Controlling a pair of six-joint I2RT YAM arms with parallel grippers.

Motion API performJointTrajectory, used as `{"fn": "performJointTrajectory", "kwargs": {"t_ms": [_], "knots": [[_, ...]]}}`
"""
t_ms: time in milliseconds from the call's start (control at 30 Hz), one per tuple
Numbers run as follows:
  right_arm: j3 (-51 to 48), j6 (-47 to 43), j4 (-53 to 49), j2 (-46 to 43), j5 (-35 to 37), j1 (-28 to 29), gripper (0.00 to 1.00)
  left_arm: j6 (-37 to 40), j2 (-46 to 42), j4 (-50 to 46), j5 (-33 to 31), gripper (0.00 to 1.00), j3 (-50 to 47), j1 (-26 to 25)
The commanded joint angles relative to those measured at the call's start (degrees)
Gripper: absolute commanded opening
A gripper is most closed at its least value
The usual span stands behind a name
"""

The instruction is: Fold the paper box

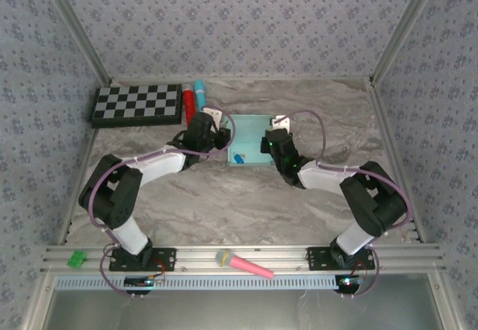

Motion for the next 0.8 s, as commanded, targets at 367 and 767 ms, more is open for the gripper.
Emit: {"fn": "performJointTrajectory", "kwargs": {"t_ms": [367,767], "knots": [[1.4,-2.8,9.9,5.4,0.0,0.4,0.07,0.1,3.7,10.3,0.7,0.09,-0.3,-0.6],[-2.2,-3.8,14.8,6.3,3.1,2.5,0.07,0.8,4.8,13.2,0.7,0.15,-2.4,-2.3]]}}
